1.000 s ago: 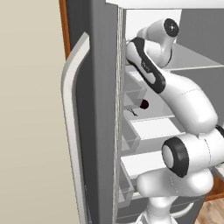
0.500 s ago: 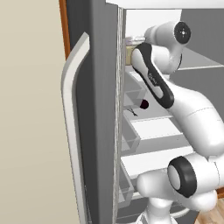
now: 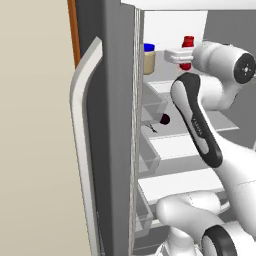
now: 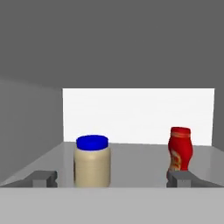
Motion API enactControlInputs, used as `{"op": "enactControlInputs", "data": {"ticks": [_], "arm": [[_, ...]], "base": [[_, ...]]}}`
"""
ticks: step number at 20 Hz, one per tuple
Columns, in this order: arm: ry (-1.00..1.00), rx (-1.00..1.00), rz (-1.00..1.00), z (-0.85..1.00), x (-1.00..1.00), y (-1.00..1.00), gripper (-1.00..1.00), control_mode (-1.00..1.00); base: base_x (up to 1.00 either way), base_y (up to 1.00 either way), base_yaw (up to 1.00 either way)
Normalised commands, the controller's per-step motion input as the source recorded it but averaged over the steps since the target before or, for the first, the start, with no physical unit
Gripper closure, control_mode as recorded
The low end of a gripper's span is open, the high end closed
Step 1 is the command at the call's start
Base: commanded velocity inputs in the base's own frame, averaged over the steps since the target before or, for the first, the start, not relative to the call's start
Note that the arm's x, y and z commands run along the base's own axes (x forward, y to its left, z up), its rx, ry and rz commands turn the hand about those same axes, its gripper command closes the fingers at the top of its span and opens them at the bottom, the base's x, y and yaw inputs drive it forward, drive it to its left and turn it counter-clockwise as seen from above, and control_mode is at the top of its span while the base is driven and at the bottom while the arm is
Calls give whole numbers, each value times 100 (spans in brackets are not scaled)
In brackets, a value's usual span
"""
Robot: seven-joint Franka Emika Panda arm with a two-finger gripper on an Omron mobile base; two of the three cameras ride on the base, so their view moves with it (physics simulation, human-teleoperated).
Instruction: Place the ketchup and mayonnaise from the counter to the top shelf of the fridge. If the existing items in the fridge are on the top shelf, move them to other shelves.
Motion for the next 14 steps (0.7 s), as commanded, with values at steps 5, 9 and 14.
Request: {"op": "enactControlInputs", "data": {"ticks": [5,9,14], "arm": [[-5,0,-1,0,-100,-47,-100,-100],[0,-3,0,-8,-100,-32,-100,-100],[-1,-7,0,-16,-100,-19,-100,-100]], "base": [[0,0,0],[0,0,0],[0,0,0]]}}
